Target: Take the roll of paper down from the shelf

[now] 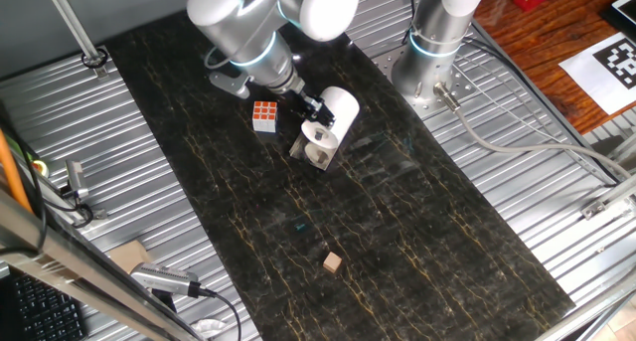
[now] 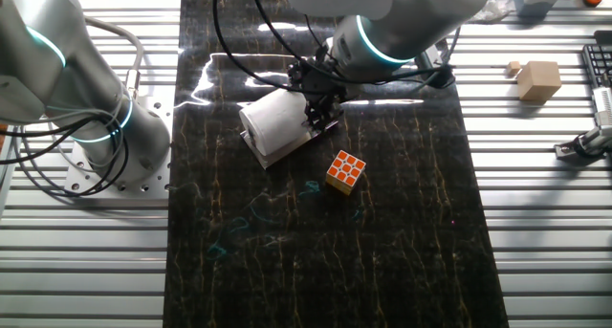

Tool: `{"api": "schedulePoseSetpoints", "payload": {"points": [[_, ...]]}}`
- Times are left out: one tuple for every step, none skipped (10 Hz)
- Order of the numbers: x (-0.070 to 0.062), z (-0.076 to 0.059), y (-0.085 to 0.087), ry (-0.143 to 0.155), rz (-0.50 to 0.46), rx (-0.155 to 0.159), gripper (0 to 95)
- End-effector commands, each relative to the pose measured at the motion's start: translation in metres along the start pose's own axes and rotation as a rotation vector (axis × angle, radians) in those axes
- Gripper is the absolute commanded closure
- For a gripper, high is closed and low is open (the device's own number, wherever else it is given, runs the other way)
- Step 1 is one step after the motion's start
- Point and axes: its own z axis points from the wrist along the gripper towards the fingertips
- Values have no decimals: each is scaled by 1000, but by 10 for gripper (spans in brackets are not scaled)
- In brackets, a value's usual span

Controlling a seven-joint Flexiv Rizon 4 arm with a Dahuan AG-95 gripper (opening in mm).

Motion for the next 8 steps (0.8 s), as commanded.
{"api": "schedulePoseSetpoints", "payload": {"points": [[1, 1, -1, 0, 6, -3, 950], [1, 1, -1, 0, 9, -4, 950], [1, 0, 0, 0, 14, -5, 950], [1, -1, 1, 3, 27, -6, 950], [1, -3, 4, 6, 37, -4, 950], [1, -4, 6, 8, 41, 3, 950], [0, -5, 7, 6, 44, 4, 950], [0, -6, 8, 0, 46, 6, 950]]}}
